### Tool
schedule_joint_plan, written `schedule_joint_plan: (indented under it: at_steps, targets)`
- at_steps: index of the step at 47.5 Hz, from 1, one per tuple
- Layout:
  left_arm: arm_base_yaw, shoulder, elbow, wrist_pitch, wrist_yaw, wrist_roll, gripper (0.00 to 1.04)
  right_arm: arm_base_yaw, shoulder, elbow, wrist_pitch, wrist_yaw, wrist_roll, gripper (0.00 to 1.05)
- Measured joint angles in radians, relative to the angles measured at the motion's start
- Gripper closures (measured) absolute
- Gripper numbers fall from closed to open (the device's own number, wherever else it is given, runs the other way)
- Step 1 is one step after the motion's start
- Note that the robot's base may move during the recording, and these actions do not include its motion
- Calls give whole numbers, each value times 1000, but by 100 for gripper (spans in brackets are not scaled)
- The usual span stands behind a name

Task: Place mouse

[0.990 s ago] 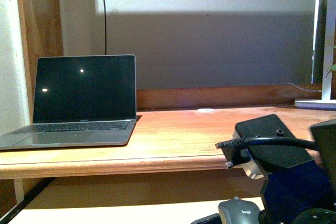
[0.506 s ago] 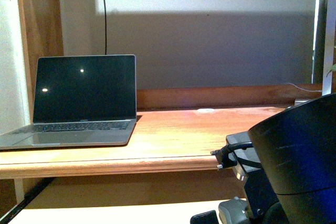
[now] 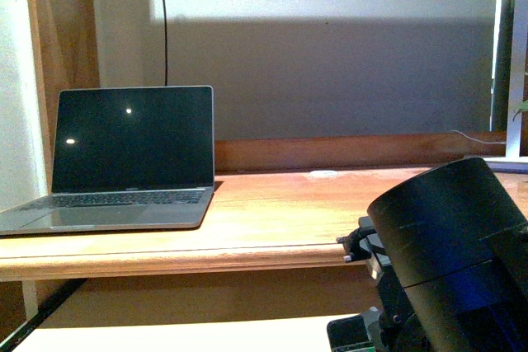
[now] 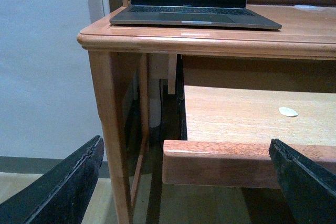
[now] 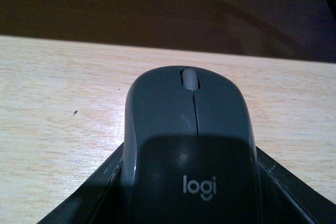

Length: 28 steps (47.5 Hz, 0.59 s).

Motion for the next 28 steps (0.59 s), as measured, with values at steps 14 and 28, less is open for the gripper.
schedule_joint_plan:
  at_steps: [14, 28]
  targets:
    - [0, 0, 0, 0, 0, 0, 8, -7, -202, 3, -111, -22, -6, 50]
    - [0, 0, 0, 0, 0, 0, 8, 41, -98, 315, -211, -2, -11, 50]
